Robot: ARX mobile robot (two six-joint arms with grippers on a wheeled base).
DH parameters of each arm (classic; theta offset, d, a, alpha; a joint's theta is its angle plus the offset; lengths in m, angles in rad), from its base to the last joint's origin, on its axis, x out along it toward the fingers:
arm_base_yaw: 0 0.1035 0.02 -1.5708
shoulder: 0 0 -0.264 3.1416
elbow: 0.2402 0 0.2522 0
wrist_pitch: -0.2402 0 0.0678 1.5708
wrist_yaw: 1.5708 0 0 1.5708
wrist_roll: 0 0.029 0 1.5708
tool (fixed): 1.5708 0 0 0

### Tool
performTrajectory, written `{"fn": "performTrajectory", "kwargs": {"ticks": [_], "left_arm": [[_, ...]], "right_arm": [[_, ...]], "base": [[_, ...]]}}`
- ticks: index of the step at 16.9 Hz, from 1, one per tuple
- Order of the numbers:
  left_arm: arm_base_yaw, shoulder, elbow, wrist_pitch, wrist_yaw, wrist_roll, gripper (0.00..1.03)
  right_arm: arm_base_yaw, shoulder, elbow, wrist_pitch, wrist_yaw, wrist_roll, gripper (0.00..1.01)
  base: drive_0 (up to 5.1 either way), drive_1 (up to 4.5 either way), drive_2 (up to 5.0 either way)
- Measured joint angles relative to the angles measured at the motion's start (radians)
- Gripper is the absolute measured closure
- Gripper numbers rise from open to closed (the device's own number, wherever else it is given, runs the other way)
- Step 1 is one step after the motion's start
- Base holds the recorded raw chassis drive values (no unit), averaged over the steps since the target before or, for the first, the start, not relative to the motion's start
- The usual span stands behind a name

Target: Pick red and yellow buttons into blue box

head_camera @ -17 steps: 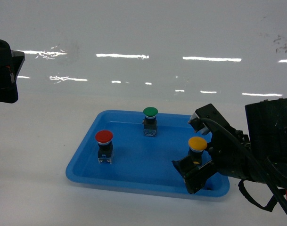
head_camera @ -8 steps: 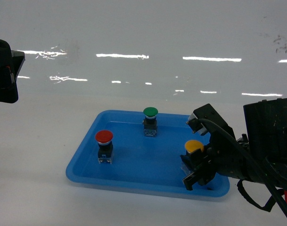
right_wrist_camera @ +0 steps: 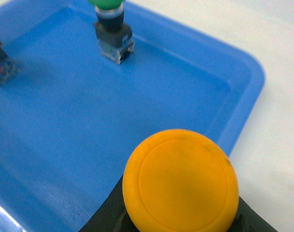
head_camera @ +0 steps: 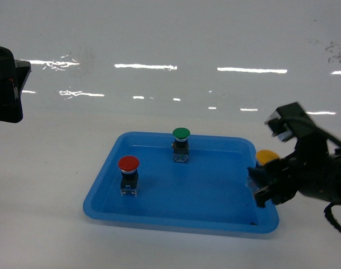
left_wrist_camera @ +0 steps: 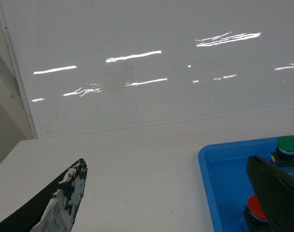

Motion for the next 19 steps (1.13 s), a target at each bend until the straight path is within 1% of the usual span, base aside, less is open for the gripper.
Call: {"fn": "performTrajectory", "kwargs": {"ticks": [3, 4, 6, 7, 8, 9, 13, 14, 15, 18, 19], "left_arm": [[0.000, 0.000, 0.000, 0.000, -0.001, 0.000, 0.05], [0.000, 0.000, 0.000, 0.000, -0.001, 0.000, 0.05], [0.000, 0.000, 0.000, 0.000, 0.000, 0.000, 0.05], [0.000, 0.000, 0.000, 0.000, -0.001, 0.000, 0.05], [0.000, 0.000, 0.000, 0.000, -0.001, 0.000, 0.05], [0.000, 0.000, 0.000, 0.000, -0.001, 0.000, 0.05], [0.000, 0.000, 0.000, 0.000, -0.001, 0.000, 0.05], [0.000, 0.000, 0.000, 0.000, -0.001, 0.000, 0.05], [0.000, 0.000, 0.000, 0.000, -0.002, 0.000, 0.05], [0.000, 0.000, 0.000, 0.000, -0.001, 0.000, 0.05], [0.000, 0.000, 0.000, 0.000, -0.001, 0.000, 0.05]], "right_arm": [[-0.026, -0.169, -0.065, 0.001, -0.033, 0.060, 0.75], [-0.027, -0.217, -0.093, -0.023, -0.042, 0.075, 0.75], [-0.032, -0.355, -0.180, -0.053, -0.053, 0.116, 0.75], [-0.041, -0.426, -0.212, -0.075, -0.069, 0.130, 0.75], [-0.068, -0.484, -0.231, -0.085, -0.079, 0.121, 0.75], [-0.085, -0.479, -0.222, -0.093, -0.080, 0.109, 0.75], [-0.089, -0.465, -0.221, -0.099, -0.080, 0.103, 0.75], [-0.090, -0.476, -0.220, -0.129, -0.086, 0.105, 0.75], [-0.090, -0.513, -0.221, -0.143, -0.087, 0.119, 0.75], [-0.081, -0.712, -0.232, -0.179, -0.081, 0.190, 0.75], [-0.078, -0.750, -0.237, -0.201, -0.080, 0.208, 0.75]], "base": [[0.0, 0.00, 0.0], [0.0, 0.00, 0.0], [0.0, 0.00, 0.0], [0.0, 0.00, 0.0], [0.0, 0.00, 0.0], [0.0, 0.00, 0.0], [0.0, 0.00, 0.0], [0.0, 0.00, 0.0], [0.0, 0.00, 0.0], [0.0, 0.00, 0.0], [0.0, 0.00, 0.0]]}}
